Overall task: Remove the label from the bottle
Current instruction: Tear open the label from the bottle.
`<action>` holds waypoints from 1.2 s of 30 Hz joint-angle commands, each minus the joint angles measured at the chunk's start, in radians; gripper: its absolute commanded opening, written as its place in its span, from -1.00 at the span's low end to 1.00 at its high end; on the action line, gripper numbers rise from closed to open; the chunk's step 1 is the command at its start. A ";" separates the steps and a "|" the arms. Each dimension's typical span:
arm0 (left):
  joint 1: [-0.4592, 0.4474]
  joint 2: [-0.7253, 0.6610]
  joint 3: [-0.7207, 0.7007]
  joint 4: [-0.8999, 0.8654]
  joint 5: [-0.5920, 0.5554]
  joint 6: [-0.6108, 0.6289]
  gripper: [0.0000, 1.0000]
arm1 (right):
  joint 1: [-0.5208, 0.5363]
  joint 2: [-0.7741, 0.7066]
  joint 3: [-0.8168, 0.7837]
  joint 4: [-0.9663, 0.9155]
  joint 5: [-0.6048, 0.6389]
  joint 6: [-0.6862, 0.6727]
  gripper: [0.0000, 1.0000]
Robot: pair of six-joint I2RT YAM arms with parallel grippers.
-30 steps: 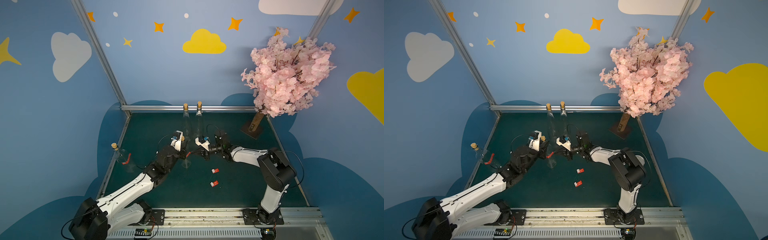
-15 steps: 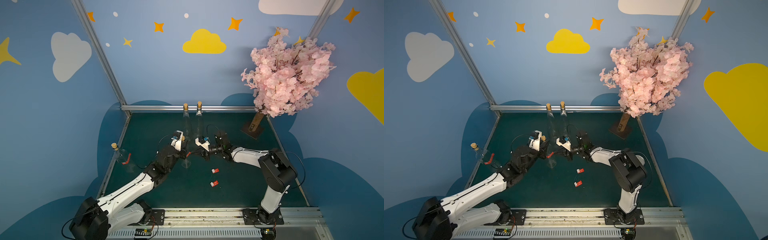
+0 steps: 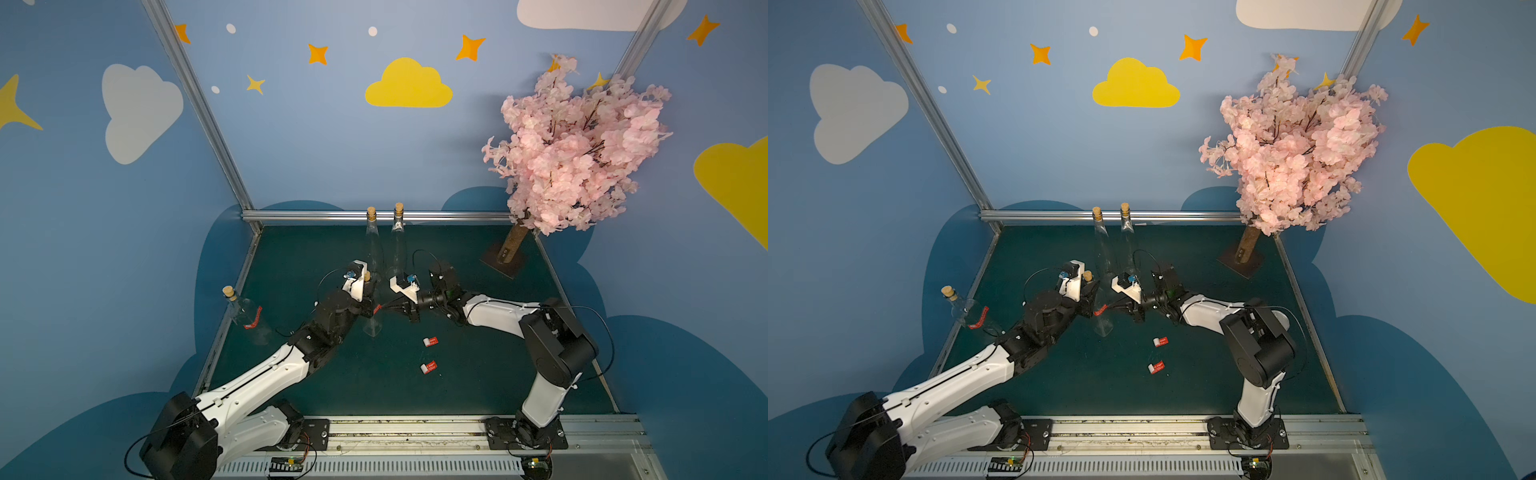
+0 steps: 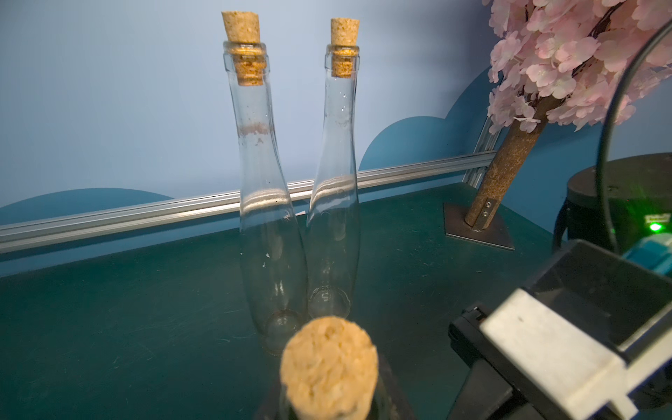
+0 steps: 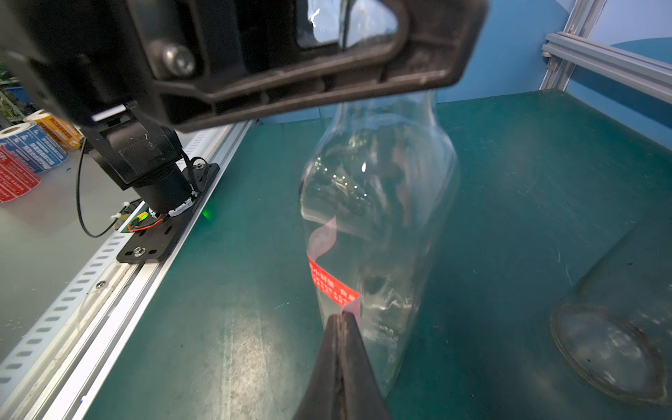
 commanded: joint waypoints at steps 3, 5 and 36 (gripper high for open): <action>0.000 0.025 0.016 -0.046 -0.016 0.006 -0.94 | 0.012 -0.044 -0.012 -0.033 -0.042 -0.012 -1.00; 0.000 0.029 0.017 -0.046 -0.018 0.008 -0.94 | 0.014 -0.048 -0.011 -0.037 -0.045 -0.014 -1.00; 0.000 0.044 0.024 -0.069 -0.046 0.013 -0.94 | 0.030 -0.091 -0.035 -0.081 -0.053 -0.036 -1.00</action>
